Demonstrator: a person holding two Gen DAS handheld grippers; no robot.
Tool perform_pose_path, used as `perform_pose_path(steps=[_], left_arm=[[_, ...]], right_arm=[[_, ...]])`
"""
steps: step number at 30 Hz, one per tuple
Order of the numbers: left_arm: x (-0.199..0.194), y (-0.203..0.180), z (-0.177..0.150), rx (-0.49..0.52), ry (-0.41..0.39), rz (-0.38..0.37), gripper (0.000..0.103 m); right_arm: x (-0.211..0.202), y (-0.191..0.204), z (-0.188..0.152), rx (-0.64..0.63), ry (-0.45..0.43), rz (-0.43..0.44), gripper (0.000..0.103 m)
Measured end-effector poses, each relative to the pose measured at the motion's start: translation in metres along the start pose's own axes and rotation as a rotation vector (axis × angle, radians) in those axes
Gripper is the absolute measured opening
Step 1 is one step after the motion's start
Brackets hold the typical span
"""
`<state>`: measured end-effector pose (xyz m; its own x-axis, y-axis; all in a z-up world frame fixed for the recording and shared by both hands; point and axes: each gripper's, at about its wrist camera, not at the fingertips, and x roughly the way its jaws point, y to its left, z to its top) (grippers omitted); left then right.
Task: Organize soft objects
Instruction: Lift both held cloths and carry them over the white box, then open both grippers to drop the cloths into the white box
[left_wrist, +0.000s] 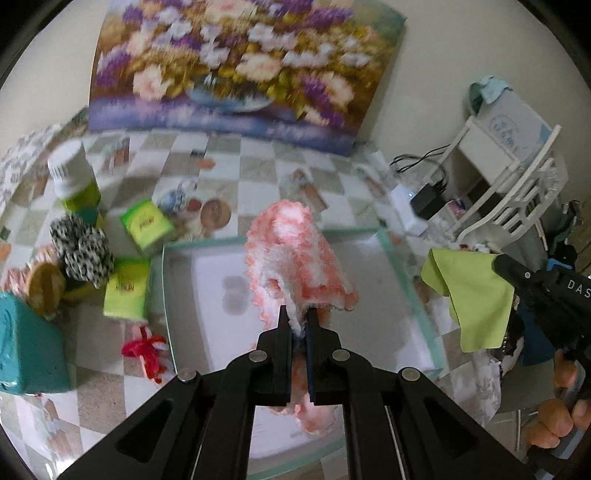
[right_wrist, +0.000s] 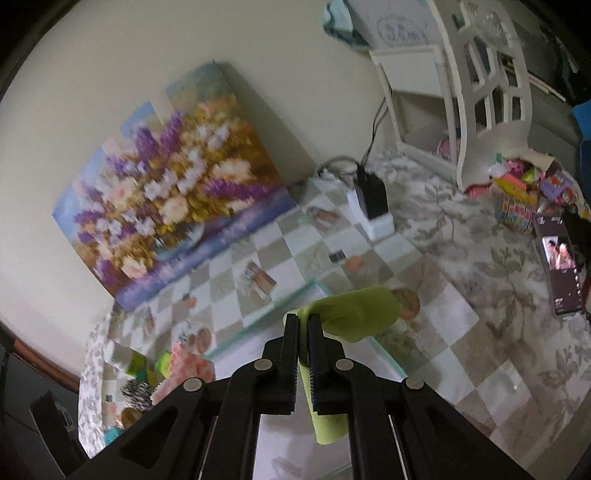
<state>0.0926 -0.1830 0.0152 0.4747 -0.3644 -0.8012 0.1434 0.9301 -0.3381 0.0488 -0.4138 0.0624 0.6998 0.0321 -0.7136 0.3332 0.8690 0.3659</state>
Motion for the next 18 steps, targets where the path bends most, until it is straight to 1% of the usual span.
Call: perform_pose_path(steps=[3,7,12,18], left_arm=[[0.016,0.007,-0.005,-0.029,0.043,0.01,0.006],[0.027,0.013,-0.008,-0.059,0.072,0.014,0.006],[0.037,0.013,-0.011,-0.054,0.099,0.035,0.006],[0.051,0.017,-0.018,-0.05,0.149,0.078,0.006]], right_arm=[[0.017,-0.002,-0.005,0.009,0.049,-0.01,0.006],[0.033,-0.006,-0.011,0.017,0.095,-0.042,0.006],[0.053,-0.005,-0.021,-0.005,0.158,-0.059,0.007],[0.088,0.002,-0.046,-0.047,0.279,-0.072,0.007]])
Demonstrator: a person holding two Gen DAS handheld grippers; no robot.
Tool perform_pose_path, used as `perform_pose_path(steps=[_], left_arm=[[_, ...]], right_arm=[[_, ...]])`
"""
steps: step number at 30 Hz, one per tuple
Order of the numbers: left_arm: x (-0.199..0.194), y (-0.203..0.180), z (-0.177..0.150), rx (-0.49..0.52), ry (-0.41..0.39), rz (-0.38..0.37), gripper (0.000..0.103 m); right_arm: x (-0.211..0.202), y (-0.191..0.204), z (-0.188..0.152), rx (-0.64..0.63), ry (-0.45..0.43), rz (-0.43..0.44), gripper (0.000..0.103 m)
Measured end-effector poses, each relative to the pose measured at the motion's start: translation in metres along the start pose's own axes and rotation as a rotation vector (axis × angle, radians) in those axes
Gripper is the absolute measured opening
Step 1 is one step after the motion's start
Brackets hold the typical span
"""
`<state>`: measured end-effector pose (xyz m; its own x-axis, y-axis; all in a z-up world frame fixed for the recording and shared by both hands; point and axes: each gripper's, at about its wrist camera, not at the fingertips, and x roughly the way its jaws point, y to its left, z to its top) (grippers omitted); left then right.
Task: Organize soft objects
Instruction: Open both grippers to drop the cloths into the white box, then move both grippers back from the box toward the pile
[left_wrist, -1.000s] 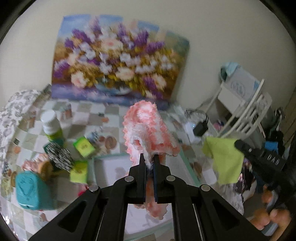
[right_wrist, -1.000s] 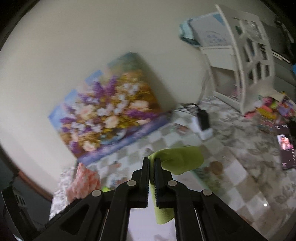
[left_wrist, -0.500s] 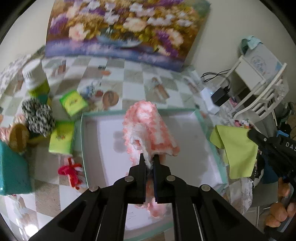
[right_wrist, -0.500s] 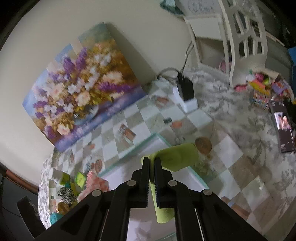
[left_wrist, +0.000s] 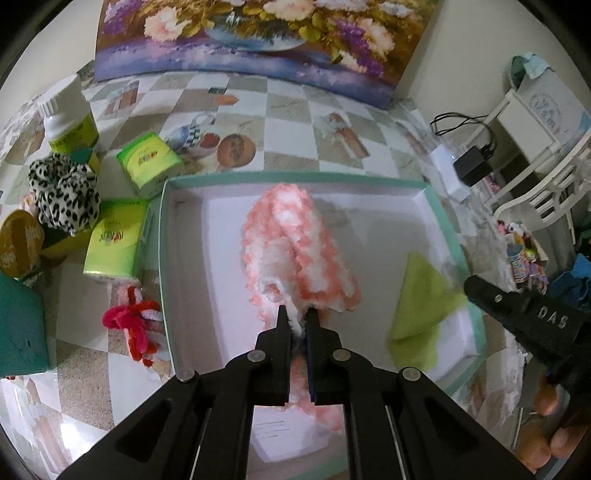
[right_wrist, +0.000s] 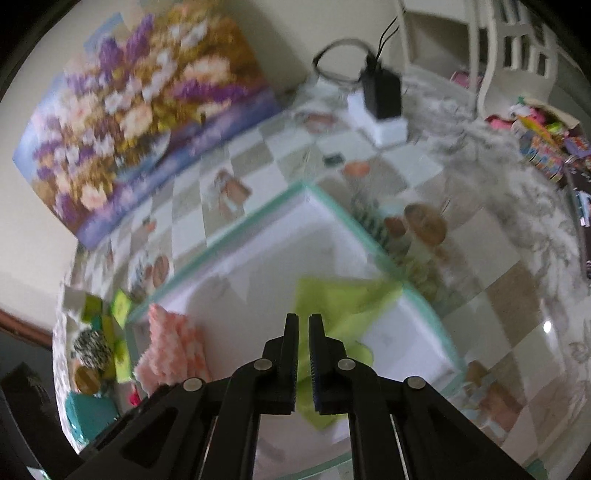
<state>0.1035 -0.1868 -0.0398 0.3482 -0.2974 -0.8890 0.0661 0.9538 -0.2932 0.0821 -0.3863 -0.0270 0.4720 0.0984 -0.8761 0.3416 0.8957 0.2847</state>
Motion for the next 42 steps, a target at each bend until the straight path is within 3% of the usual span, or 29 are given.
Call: perform_pose_path(steps=[3,9,14,17,18,19,23,25,27,31,34,35,42], left_arm=[[0.005,0.003,-0.001,-0.007,0.015,0.006,0.007],[0.003,0.002,-0.001,-0.002,0.022,0.007,0.007],[-0.001,-0.002,0.0,0.007,0.037,0.004,0.016],[-0.007,-0.004,0.0,0.013,0.027,-0.003,0.039],[-0.009,-0.005,0.0,0.014,0.021,-0.004,0.057],[-0.012,-0.005,0.0,0.017,0.013,-0.003,0.068],[-0.02,-0.007,0.003,0.028,-0.016,0.005,0.074],[-0.023,-0.004,0.004,0.021,-0.024,-0.001,0.085],[-0.025,-0.002,0.005,0.014,-0.022,-0.007,0.086],[-0.025,0.002,0.005,0.001,-0.012,-0.007,0.089],[-0.027,0.004,0.006,-0.006,-0.016,-0.008,0.092],[-0.028,0.005,0.006,-0.008,-0.021,-0.007,0.092],[-0.039,0.013,0.01,-0.038,-0.085,-0.018,0.103]], right_arm=[[0.013,0.006,-0.007,-0.025,0.048,-0.014,0.007],[0.014,0.013,-0.008,-0.056,0.063,-0.031,0.008],[0.008,0.018,-0.005,-0.071,0.05,-0.039,0.008],[0.005,0.02,-0.004,-0.077,0.047,-0.04,0.009],[0.004,0.021,-0.004,-0.079,0.046,-0.04,0.009],[0.003,0.021,-0.004,-0.082,0.044,-0.043,0.009],[-0.005,0.023,-0.003,-0.09,0.026,-0.053,0.035],[-0.009,0.024,-0.002,-0.093,0.012,-0.063,0.048],[-0.015,0.025,0.0,-0.092,-0.006,-0.072,0.064],[-0.022,0.023,0.003,-0.079,-0.03,-0.073,0.077],[-0.025,0.021,0.003,-0.068,-0.048,-0.072,0.092],[-0.026,0.02,0.004,-0.066,-0.059,-0.07,0.102],[-0.034,0.024,0.005,-0.075,-0.089,-0.058,0.103]])
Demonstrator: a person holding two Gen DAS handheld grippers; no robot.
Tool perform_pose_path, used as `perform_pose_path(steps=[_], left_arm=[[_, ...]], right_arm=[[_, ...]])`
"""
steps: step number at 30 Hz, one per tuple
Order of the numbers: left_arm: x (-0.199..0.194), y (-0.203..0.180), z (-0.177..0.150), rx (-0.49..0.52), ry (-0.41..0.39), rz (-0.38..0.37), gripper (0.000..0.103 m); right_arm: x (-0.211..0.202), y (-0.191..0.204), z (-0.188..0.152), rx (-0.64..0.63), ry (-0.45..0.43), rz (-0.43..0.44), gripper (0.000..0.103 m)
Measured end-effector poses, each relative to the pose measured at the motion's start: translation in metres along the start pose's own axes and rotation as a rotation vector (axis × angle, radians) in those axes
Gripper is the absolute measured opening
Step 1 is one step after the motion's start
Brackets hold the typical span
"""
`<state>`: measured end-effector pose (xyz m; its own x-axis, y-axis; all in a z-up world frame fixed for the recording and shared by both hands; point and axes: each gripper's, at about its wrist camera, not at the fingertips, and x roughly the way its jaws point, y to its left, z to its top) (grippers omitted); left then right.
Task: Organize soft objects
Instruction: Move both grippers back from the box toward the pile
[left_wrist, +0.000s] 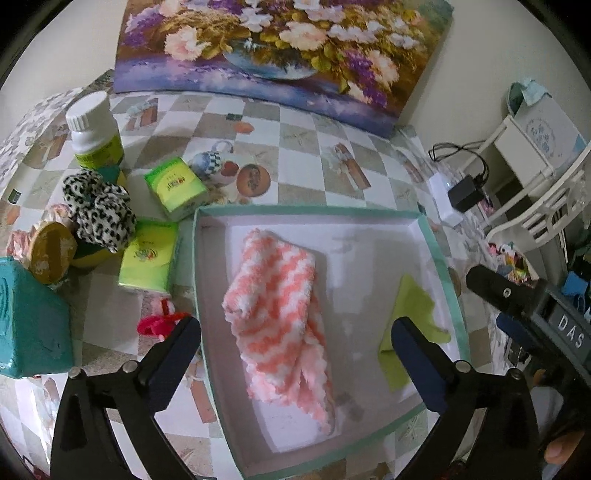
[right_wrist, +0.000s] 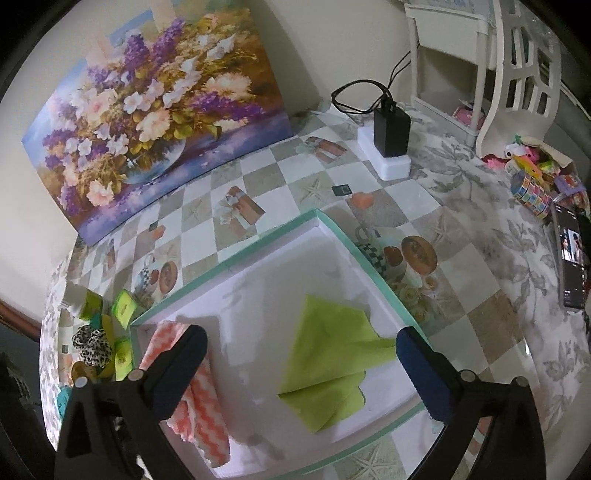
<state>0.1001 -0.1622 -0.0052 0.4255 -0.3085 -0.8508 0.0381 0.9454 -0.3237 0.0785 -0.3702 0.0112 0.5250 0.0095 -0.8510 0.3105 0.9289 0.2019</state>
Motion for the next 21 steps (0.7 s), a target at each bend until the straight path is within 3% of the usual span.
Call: perform_pose_path(steps=[6,11,15,21], left_arm=[[-0.021,0.011,0.01,-0.033,-0.101,-0.023,0.103],[-0.04,0.027,0.02,-0.076,-0.174,-0.042,0.103],[-0.052,0.046,0.027,-0.128,-0.204,-0.054,0.103],[-0.076,0.087,0.037,-0.218,-0.26,-0.064,0.103]], right_arm=[[-0.008,0.0,0.003,0.013,-0.034,0.007,0.103],[-0.009,0.001,0.003,0.048,-0.026,0.09,0.103],[-0.002,0.01,0.0,0.032,0.009,0.105,0.103],[-0.004,0.02,-0.002,0.016,-0.02,0.128,0.103]])
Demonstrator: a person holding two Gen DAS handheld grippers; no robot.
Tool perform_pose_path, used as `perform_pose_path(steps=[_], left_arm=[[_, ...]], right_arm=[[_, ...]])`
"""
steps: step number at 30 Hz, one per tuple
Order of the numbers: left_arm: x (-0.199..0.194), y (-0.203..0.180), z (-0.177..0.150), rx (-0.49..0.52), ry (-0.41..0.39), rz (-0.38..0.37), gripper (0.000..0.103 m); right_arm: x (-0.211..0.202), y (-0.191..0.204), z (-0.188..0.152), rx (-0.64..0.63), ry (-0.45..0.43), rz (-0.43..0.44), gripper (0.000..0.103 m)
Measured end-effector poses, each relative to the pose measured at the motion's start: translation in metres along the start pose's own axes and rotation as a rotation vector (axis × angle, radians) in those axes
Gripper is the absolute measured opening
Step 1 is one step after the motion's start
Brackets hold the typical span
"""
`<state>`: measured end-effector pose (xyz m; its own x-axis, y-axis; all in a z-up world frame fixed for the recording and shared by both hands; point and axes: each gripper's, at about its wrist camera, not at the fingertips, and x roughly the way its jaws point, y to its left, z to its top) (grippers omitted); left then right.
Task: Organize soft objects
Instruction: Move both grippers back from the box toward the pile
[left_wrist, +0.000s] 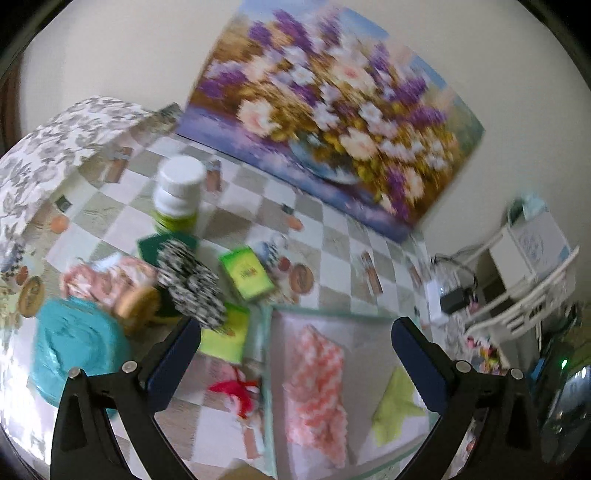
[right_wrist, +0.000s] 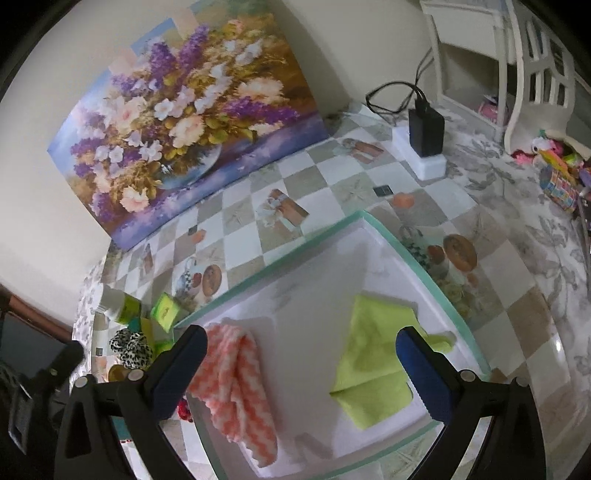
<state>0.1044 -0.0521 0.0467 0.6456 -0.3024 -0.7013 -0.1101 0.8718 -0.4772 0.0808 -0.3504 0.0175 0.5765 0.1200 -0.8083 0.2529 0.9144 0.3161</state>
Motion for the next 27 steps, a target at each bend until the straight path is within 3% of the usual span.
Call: perform_pose_path(steps=[11,15,23,27], left_arm=[[-0.048,0.075,0.044,-0.107,-0.134,0.103,0.103],[-0.049,0.093,0.051,-0.124,-0.136,0.14,0.103],[-0.048,0.125,0.061,-0.203,-0.151,0.118,0.103],[-0.043,0.132,0.065,-0.195,-0.139,0.124,0.103]], right_arm=[[0.001,0.04,-0.004,-0.084,-0.056,0.013,0.103],[0.01,0.058,-0.009,-0.127,-0.042,0.013,0.103],[0.026,0.106,-0.021,-0.243,-0.022,0.052,0.103],[0.036,0.13,-0.028,-0.292,-0.002,0.064,0.103]])
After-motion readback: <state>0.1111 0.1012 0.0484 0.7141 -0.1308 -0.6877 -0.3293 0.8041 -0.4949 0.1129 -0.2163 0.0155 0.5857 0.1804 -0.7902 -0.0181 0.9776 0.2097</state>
